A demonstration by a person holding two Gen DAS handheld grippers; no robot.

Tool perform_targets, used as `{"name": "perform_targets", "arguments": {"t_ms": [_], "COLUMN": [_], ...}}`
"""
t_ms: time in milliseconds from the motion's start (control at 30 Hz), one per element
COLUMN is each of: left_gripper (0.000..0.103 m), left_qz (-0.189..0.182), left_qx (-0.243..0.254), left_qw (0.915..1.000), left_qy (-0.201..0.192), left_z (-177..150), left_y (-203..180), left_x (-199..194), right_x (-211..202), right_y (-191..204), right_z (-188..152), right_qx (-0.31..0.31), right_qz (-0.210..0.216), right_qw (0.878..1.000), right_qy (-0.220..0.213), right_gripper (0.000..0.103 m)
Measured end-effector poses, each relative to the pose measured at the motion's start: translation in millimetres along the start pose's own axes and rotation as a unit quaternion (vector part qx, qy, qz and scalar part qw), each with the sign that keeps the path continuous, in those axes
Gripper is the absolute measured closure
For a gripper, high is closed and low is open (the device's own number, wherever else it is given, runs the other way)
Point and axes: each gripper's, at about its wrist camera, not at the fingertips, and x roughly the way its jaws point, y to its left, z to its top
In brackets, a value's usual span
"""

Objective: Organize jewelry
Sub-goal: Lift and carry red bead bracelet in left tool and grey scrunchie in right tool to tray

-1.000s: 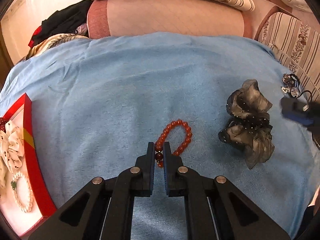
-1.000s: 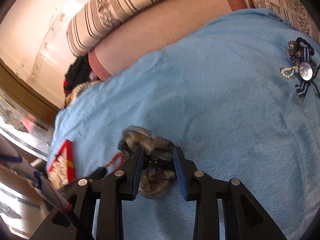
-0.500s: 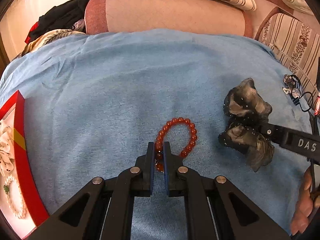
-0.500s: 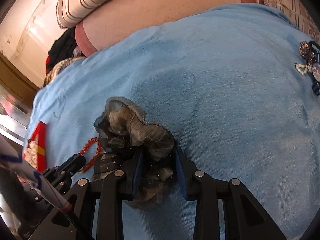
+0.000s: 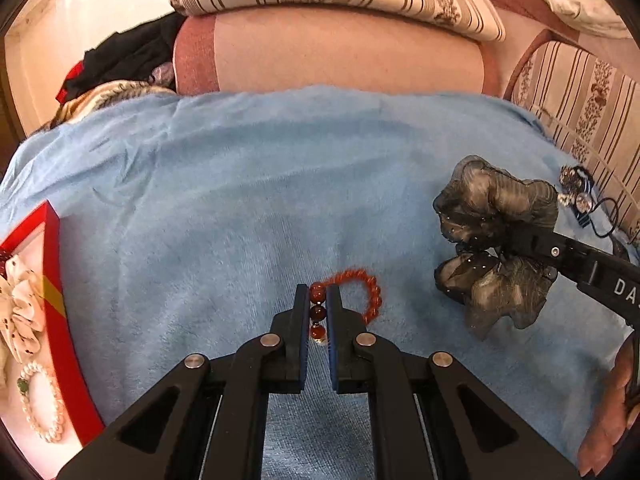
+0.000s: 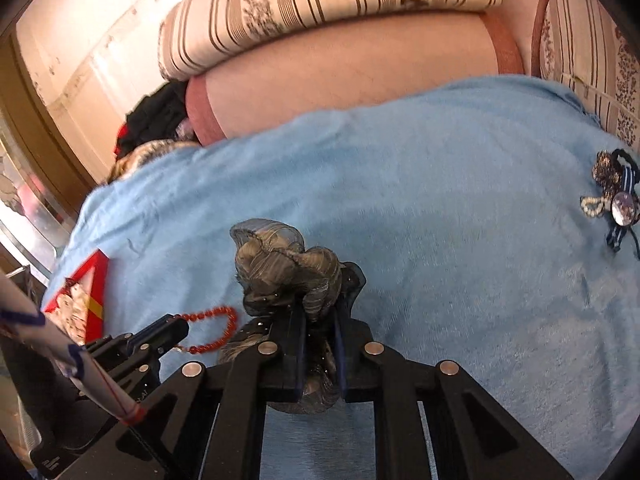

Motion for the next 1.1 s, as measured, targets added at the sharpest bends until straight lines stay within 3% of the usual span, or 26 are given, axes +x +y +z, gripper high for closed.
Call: {"name": "perform_targets", "arguments": {"t_ms": [267,1100], "left_gripper": [0.096,0.096], "left_qz": [0.005,0.054], "left_qx": [0.003,0.007], "left_qw": [0.9997,0.995], "left_qy": [-0.022,-0.083], "left_z": [6,5], "left_y": [2,6], "left_x": [-15,-53], "right_x": [-23,-34], "right_y": [14,36], "right_z": [1,-8], "right_qx": [-0.018,-0.047], "right_qz": [0.025,0.042], "right_qw": [0.999,0.996], "right_qy": [-0.038,-0.055], "right_gripper": [0.091,0.091]}}
